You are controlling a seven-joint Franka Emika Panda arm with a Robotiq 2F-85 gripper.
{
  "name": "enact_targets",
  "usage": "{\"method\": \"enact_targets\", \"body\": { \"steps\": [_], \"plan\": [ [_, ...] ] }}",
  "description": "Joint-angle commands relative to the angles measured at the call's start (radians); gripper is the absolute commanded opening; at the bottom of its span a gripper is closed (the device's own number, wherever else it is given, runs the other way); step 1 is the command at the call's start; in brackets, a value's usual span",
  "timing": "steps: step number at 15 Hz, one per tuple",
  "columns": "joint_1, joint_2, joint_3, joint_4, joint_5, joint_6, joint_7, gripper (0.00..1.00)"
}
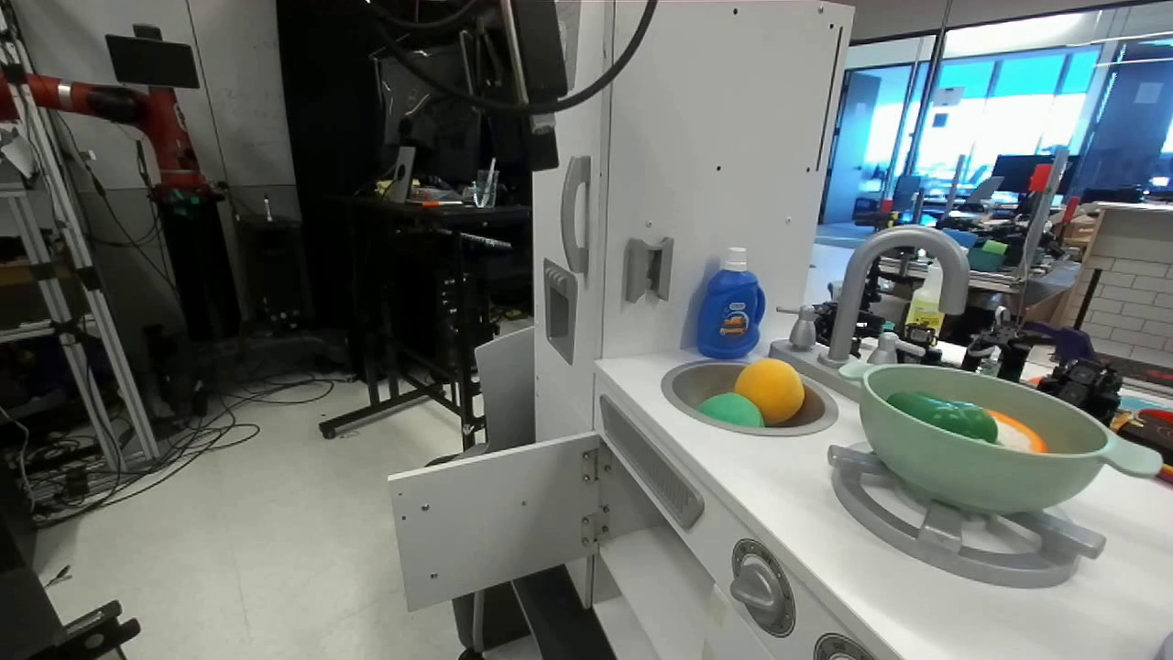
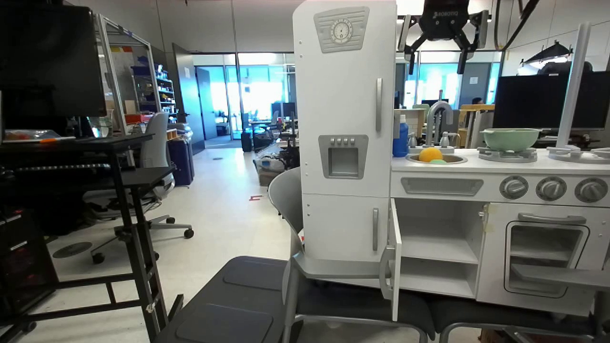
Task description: Open the cupboard and put the yellow and green objects inside.
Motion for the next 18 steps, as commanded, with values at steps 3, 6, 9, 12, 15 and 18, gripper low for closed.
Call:
{"method": "enact_targets", "body": {
  "steps": [3, 6, 9, 12, 15, 18],
  "plan": [
    [0.045, 0.152, -0.019, 0.181, -0.100, -0.033, 0.035, 1.00],
    [0.080, 0.190, -0.018, 0.231, -0.121, -0.057, 0.027, 1.00],
    [0.109, 0.207, -0.023, 0.261, -0.138, -0.069, 0.031, 1.00],
    [0.128, 0.198, -0.037, 0.270, -0.170, -0.080, 0.054, 1.00],
    [0.139, 0.220, -0.046, 0.308, -0.213, -0.081, 0.087, 1.00],
    [0.143, 0.236, -0.051, 0.323, -0.248, -0.057, 0.106, 1.00]
  ]
}}
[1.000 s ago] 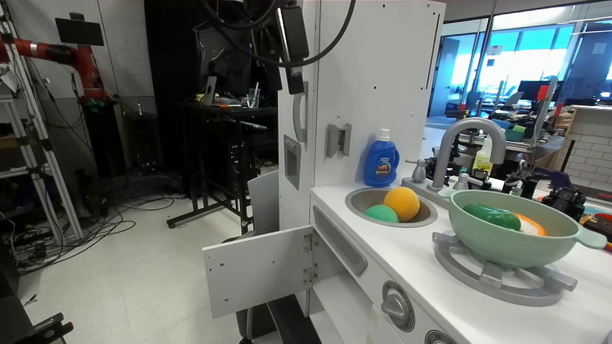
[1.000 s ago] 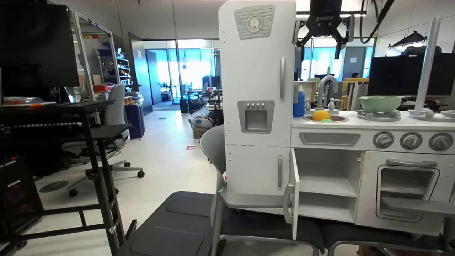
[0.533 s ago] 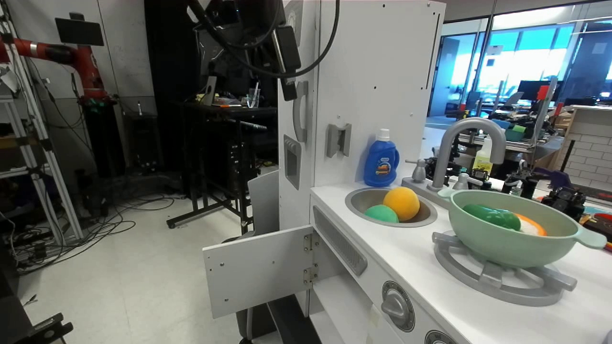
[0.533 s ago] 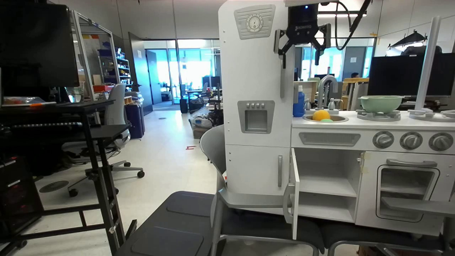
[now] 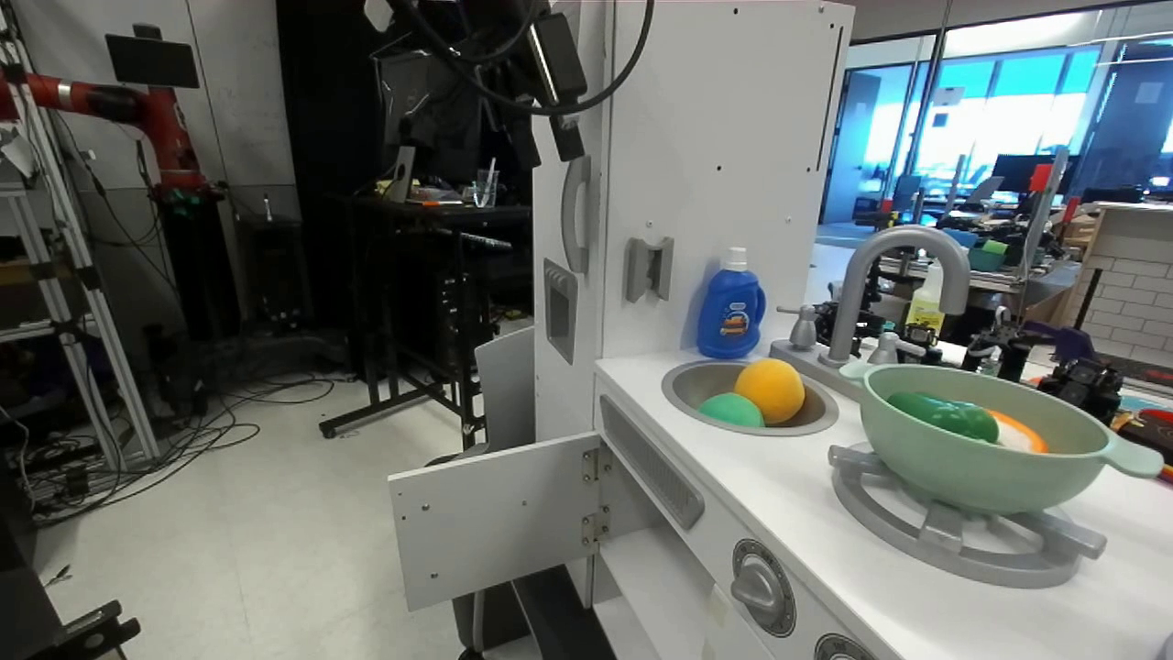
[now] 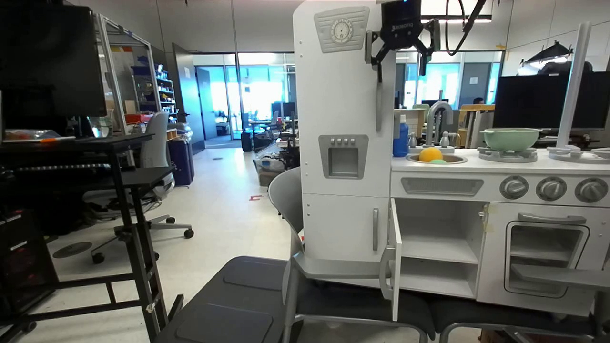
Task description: Open the cupboard and put the yellow and green objects inside.
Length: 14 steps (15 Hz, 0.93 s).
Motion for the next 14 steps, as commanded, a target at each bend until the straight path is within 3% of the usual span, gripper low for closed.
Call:
{"method": "enact_targets", "body": {
  "steps": [1, 14],
  "plan": [
    [0.029, 0.046, -0.020, 0.070, -0.054, -0.009, 0.039, 1.00],
    [0.053, 0.174, -0.039, 0.178, -0.069, 0.029, 0.047, 1.00]
  ]
}}
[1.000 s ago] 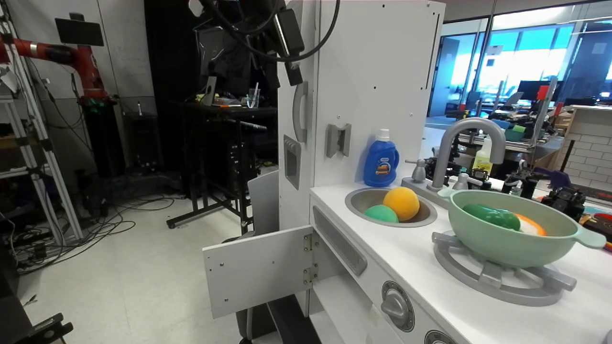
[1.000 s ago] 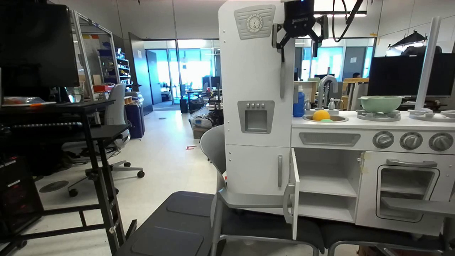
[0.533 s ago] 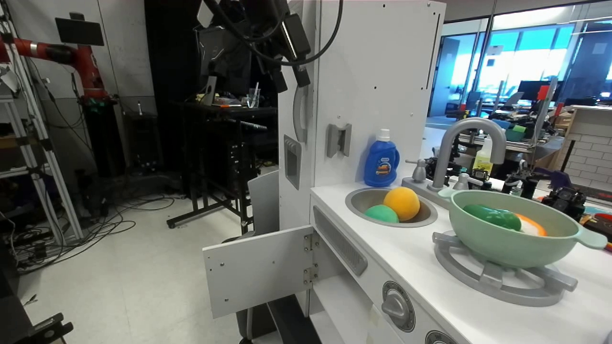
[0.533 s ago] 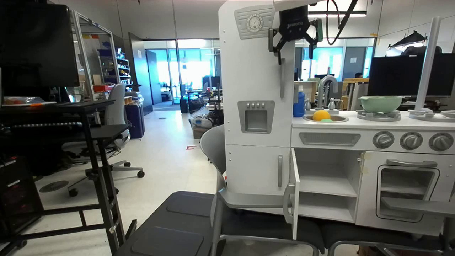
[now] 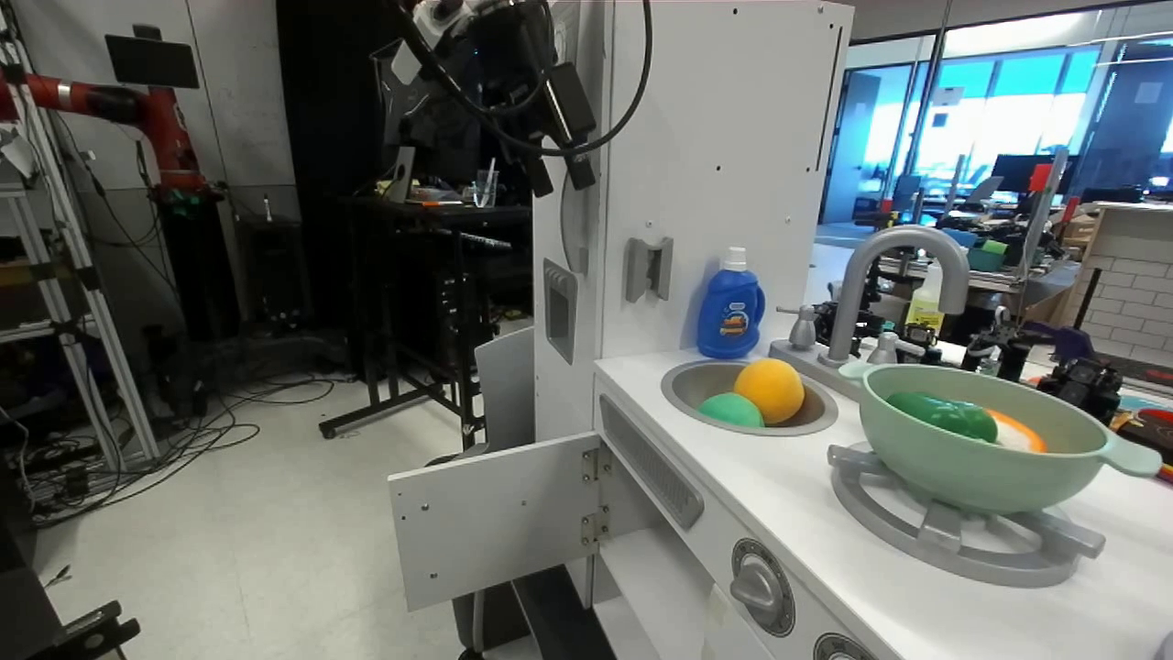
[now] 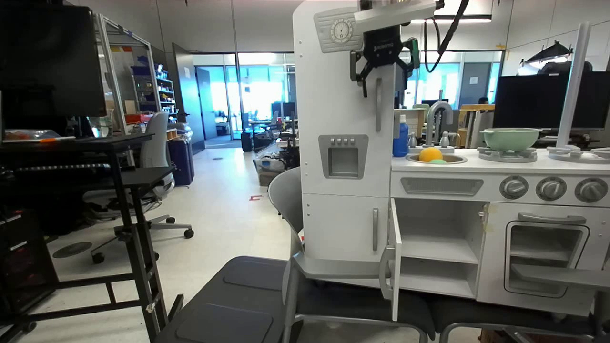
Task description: Open the cupboard and put the yellow and green objects inside.
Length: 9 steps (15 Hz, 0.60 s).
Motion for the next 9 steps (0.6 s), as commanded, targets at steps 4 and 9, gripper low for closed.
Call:
{"method": "enact_targets", "body": {
  "steps": [4, 9],
  "plan": [
    [0.021, 0.040, -0.033, 0.052, -0.017, 0.022, 0.017, 0.83],
    [0.030, 0.048, -0.048, 0.053, -0.023, 0.053, 0.019, 0.42]
  ]
}}
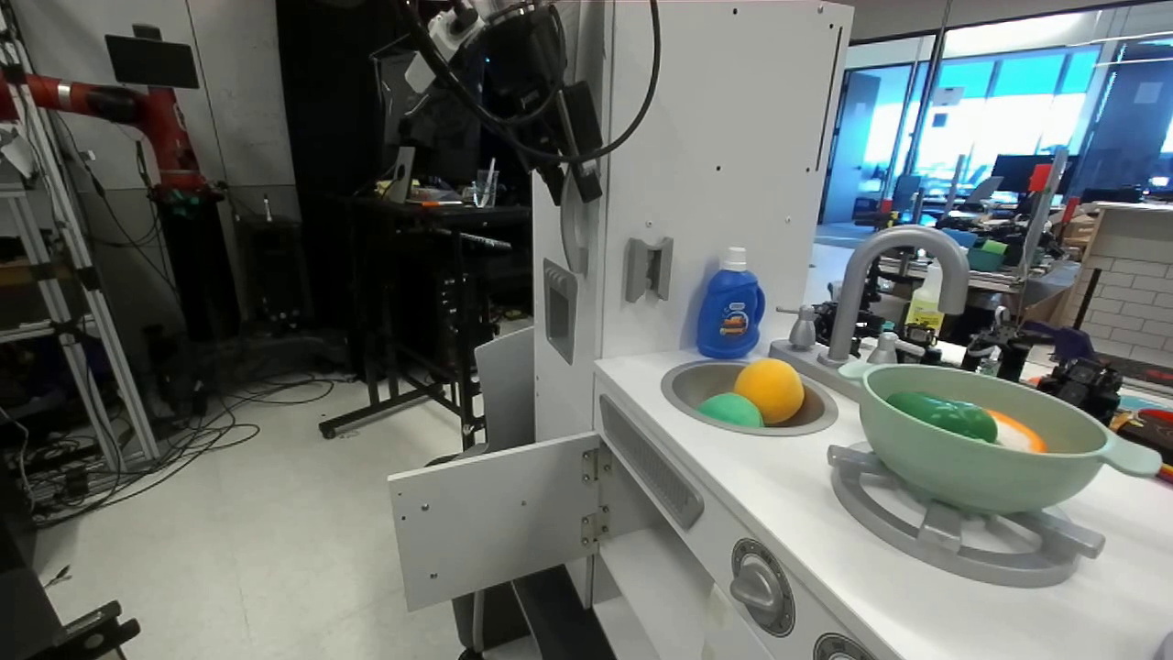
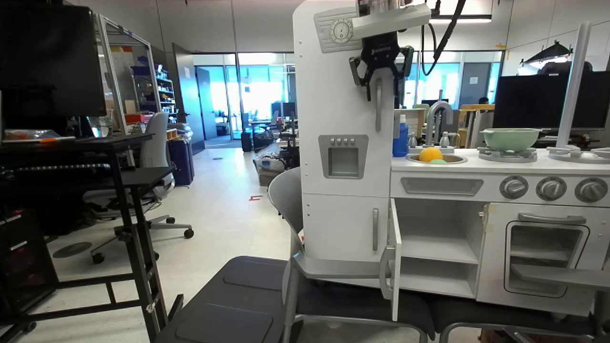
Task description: Open the cupboard and put the yellow and green objects inside.
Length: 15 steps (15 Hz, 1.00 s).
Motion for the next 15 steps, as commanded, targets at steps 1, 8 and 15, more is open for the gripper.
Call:
{"method": "enact_targets", "body": {
  "steps": [1, 8, 15],
  "plan": [
    [0.020, 0.015, -0.027, 0.019, -0.023, 0.023, 0.018, 0.35],
    [0.045, 0.037, -0.027, 0.055, -0.007, -0.029, 0.100, 0.04],
    [0.090, 0.031, -0.015, 0.042, -0.020, -0.098, 0.267, 0.04]
  ]
}}
